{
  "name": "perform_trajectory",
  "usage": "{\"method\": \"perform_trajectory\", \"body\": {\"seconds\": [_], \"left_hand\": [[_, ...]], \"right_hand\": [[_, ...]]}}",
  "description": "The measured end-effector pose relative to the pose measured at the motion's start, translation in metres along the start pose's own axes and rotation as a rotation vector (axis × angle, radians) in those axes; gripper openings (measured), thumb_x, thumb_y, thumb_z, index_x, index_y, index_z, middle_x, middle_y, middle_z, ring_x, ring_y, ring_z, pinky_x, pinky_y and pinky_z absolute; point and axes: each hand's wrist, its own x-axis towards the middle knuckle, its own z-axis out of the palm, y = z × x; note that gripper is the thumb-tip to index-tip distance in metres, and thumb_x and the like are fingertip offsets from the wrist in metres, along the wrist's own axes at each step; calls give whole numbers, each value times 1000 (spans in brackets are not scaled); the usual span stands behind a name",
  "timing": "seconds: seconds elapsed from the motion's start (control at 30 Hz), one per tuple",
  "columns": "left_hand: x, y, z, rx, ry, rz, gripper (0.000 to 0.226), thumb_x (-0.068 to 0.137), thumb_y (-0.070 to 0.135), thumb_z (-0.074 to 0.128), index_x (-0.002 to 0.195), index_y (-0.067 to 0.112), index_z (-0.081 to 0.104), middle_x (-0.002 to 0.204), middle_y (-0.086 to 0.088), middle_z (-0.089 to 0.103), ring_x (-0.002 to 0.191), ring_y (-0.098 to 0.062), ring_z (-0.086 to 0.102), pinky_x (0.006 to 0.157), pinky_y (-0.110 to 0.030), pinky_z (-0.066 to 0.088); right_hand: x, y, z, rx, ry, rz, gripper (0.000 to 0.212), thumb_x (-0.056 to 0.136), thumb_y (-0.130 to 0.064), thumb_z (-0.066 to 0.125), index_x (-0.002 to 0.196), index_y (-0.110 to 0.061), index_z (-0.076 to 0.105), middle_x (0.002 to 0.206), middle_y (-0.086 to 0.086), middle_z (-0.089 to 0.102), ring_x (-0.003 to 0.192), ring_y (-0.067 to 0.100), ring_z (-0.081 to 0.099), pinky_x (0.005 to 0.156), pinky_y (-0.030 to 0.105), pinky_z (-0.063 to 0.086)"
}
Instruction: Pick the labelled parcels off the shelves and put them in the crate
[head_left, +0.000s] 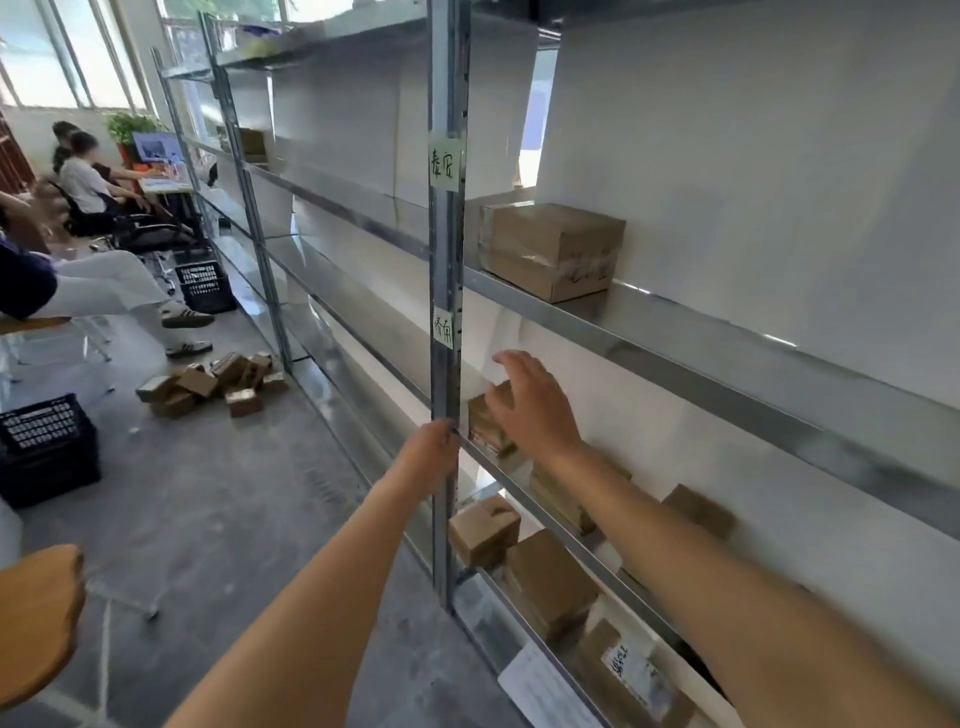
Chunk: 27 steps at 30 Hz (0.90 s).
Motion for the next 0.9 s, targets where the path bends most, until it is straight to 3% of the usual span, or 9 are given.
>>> {"method": "perform_trajectory", "body": {"seconds": [0.1, 0.17, 0.3, 0.37, 0.53, 0.63, 0.73, 0.83, 0.9], "left_hand": [[48, 19, -18, -119, 130, 75, 35, 102, 17, 38, 133, 9, 50, 130, -11, 58, 114, -24, 56, 100, -36, 45], [75, 33, -23, -211, 199, 143, 34, 101, 16, 38, 132, 11, 52, 131, -9, 58, 118, -25, 55, 104, -41, 44], [131, 59, -31, -369, 307, 254, 34, 100, 12, 39, 132, 12, 53, 132, -4, 55, 120, -20, 52, 99, -26, 39], [162, 69, -37, -478, 330, 277, 34, 100, 12, 40, 131, 12, 52, 132, -6, 53, 122, -21, 50, 101, -28, 38], [227, 81, -59, -609, 265, 301, 38, 100, 22, 43, 137, 12, 43, 136, -6, 46, 124, -20, 46, 105, -35, 38], [261, 91, -72, -769, 203, 314, 40, 100, 25, 42, 139, 14, 41, 131, -4, 50, 119, -17, 47, 102, -32, 38], [282, 104, -79, -868, 126, 293, 32, 101, 21, 37, 132, 14, 43, 117, -2, 51, 108, -15, 47, 93, -30, 37], [305, 107, -81, -930, 43, 212, 39, 100, 29, 32, 135, 12, 40, 121, -3, 49, 117, -19, 46, 98, -32, 35], [320, 107, -82, -961, 4, 150, 42, 99, 32, 30, 132, 10, 43, 122, -8, 50, 121, -23, 45, 101, -34, 35]], "right_hand": [[40, 14, -17, 87, 232, 67, 37, 96, -25, 52, 130, -12, 49, 132, 6, 53, 118, 18, 52, 92, 27, 47], [60, 25, -25, 101, 302, 99, 39, 95, -22, 53, 132, -10, 47, 132, 9, 51, 115, 20, 53, 85, 24, 45], [98, 49, -34, 34, 405, 142, 44, 93, -21, 60, 132, -9, 45, 131, 10, 50, 115, 21, 52, 87, 27, 47], [115, 58, -34, 66, 460, 215, 55, 90, -25, 63, 137, -10, 39, 135, 10, 45, 119, 20, 49, 88, 21, 41], [148, 68, -27, 298, 449, 482, 92, 79, -39, 77, 148, -14, 21, 134, -2, 32, 122, 12, 39, 99, 20, 32], [163, 77, -25, 405, 420, 569, 110, 68, -50, 82, 150, -22, 15, 141, -2, 36, 127, 14, 43, 109, 31, 38], [168, 82, -28, 408, 380, 656, 103, 73, -46, 81, 150, -21, 17, 145, 0, 40, 128, 18, 46, 105, 29, 37], [166, 89, -33, 480, 373, 693, 93, 77, -42, 78, 149, -22, 23, 131, -8, 44, 113, 12, 50, 94, 24, 37], [166, 93, -34, 490, 381, 697, 89, 77, -42, 78, 147, -24, 26, 127, -9, 42, 115, 13, 49, 97, 26, 39]]}}
